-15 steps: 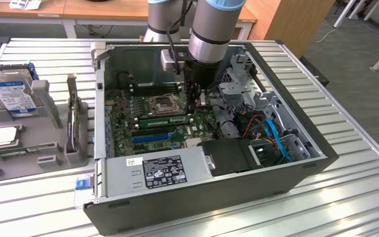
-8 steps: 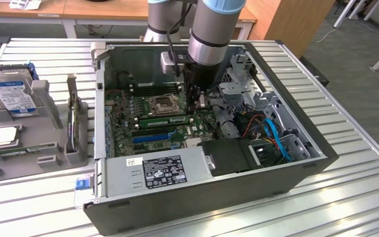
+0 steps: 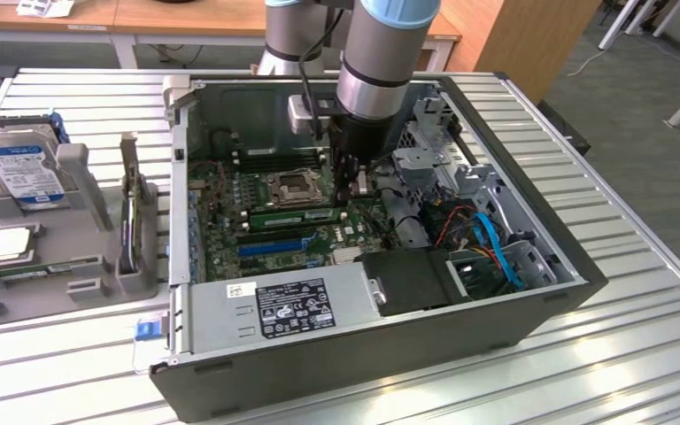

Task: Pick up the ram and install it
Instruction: 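Press down the ram until it locks into place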

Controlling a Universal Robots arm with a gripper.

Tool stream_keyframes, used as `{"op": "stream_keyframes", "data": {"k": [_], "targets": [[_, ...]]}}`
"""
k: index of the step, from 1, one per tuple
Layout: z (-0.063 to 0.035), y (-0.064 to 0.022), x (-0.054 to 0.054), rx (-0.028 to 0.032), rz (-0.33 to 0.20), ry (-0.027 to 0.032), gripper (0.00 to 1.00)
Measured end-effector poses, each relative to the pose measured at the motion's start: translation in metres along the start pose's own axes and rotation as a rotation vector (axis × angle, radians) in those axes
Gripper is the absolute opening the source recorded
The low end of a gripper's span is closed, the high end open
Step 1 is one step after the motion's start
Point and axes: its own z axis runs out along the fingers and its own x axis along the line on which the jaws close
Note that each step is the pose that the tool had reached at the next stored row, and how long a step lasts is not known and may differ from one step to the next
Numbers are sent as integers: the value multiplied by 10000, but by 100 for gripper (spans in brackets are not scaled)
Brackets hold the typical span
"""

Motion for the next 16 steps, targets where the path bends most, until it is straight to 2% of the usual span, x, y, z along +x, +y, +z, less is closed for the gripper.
{"op": "stream_keyframes", "data": {"k": [16], "targets": [[45, -1, -9, 0, 1, -2, 10]]}}
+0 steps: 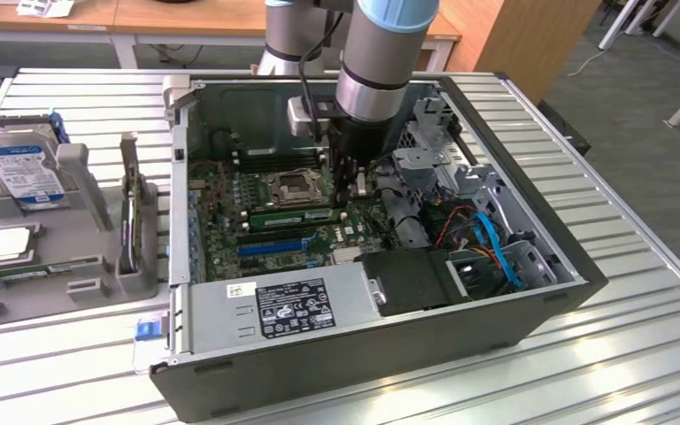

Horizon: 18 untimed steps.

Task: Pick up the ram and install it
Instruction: 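Press down the ram until it locks into place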

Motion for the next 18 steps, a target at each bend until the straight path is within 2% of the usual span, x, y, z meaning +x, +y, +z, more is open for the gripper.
{"op": "stream_keyframes", "data": {"k": [18], "targets": [[23, -1, 1, -1, 0, 4, 10]]}}
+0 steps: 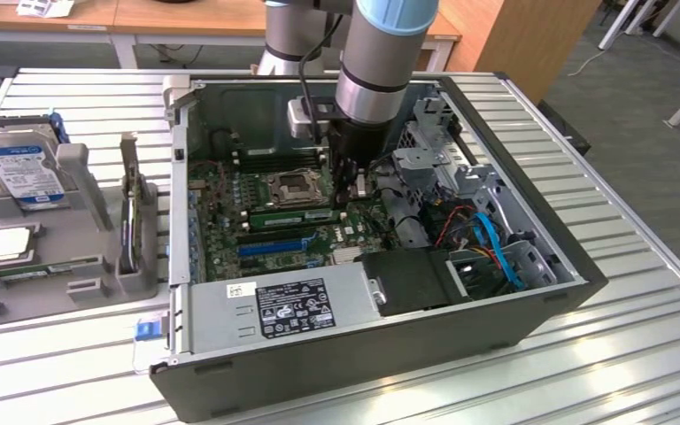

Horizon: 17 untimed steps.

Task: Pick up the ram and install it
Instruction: 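Press down the ram until it locks into place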

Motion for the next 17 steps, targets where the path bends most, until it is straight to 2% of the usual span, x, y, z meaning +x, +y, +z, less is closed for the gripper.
{"op": "stream_keyframes", "data": {"k": [17], "targets": [[12, 0, 0, 0, 0, -1, 10]]}}
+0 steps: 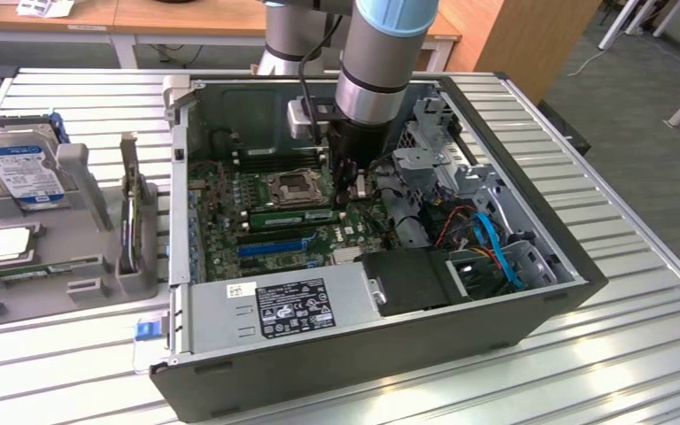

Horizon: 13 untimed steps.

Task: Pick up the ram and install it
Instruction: 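Press down the ram until it locks into place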

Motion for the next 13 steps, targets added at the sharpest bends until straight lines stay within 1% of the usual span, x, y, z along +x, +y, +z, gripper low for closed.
{"op": "stream_keyframes", "data": {"k": [13], "targets": [[7, 0, 0, 1, 0, -1, 10]]}}
